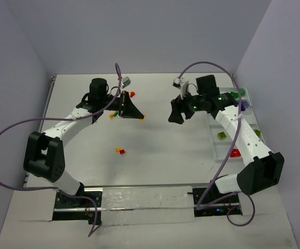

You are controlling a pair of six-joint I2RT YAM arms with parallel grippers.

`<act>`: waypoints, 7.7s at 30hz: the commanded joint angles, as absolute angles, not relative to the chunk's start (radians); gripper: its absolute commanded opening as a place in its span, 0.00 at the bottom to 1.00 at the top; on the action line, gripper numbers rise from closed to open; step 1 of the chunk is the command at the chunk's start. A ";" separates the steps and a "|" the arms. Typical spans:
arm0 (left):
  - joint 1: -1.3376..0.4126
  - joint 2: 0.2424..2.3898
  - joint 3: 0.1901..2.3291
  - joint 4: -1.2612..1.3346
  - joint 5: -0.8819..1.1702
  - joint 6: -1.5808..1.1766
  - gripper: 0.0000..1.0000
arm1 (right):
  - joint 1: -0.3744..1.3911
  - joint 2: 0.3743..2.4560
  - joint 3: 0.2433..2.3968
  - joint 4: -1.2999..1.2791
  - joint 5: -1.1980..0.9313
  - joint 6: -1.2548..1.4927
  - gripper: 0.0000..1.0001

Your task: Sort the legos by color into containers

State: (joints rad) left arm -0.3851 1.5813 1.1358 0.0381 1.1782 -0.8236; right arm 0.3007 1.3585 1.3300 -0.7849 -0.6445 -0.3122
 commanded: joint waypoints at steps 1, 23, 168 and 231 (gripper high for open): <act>-0.387 1.551 1.138 0.128 1.193 -0.952 0.00 | 0.420 1.353 1.360 -0.654 -0.668 -0.261 0.78; -0.396 1.597 1.120 0.172 1.230 -1.152 0.00 | 0.661 1.612 1.668 -0.750 -0.542 -0.278 0.74; 0.256 1.479 1.200 -0.743 1.025 0.109 0.91 | 0.989 2.162 1.688 -0.656 -0.469 -0.941 0.53; 0.070 1.460 1.031 -0.456 1.003 -0.156 0.73 | 0.864 1.634 1.302 -0.514 -0.314 -0.748 0.00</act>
